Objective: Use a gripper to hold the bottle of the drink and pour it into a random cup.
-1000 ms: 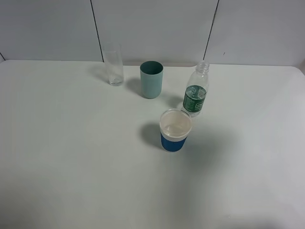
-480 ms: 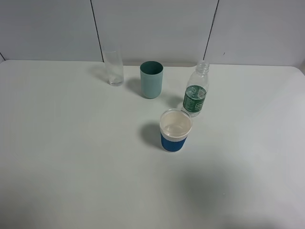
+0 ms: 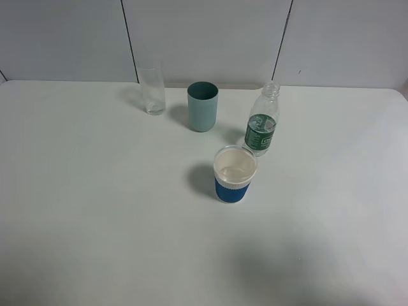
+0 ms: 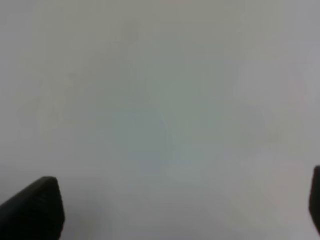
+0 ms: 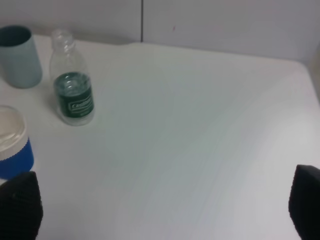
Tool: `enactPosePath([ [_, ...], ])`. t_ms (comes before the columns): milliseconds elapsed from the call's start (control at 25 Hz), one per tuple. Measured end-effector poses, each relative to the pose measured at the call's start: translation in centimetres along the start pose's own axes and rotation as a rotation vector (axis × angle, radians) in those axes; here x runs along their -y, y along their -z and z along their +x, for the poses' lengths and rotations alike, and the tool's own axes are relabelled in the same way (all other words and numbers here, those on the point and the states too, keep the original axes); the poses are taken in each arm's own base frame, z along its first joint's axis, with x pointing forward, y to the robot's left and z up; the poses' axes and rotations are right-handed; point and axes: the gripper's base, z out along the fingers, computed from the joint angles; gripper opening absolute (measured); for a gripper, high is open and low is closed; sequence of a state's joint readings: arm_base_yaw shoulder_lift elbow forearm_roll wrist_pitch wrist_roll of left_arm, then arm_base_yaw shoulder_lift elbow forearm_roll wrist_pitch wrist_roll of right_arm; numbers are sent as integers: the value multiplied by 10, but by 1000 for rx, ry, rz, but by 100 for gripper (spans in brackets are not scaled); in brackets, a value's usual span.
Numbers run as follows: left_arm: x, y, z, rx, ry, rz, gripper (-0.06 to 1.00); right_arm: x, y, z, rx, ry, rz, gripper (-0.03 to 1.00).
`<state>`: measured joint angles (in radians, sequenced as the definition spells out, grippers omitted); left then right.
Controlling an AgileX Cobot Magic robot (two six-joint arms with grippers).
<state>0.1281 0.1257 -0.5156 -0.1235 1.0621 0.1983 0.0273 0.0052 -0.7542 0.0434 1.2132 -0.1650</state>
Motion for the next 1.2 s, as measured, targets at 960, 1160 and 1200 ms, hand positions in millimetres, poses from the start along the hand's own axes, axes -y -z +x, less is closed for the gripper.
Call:
enactPosePath([
  [960, 0, 0, 0, 0, 0, 0, 99, -10, -60, 37, -102, -57, -89, 99],
  [1160, 0, 0, 0, 0, 0, 0, 99, -10, -60, 37, -102, -71, -88, 99],
  [1200, 0, 0, 0, 0, 0, 0, 99, -10, -60, 37, -103, -82, -87, 99],
])
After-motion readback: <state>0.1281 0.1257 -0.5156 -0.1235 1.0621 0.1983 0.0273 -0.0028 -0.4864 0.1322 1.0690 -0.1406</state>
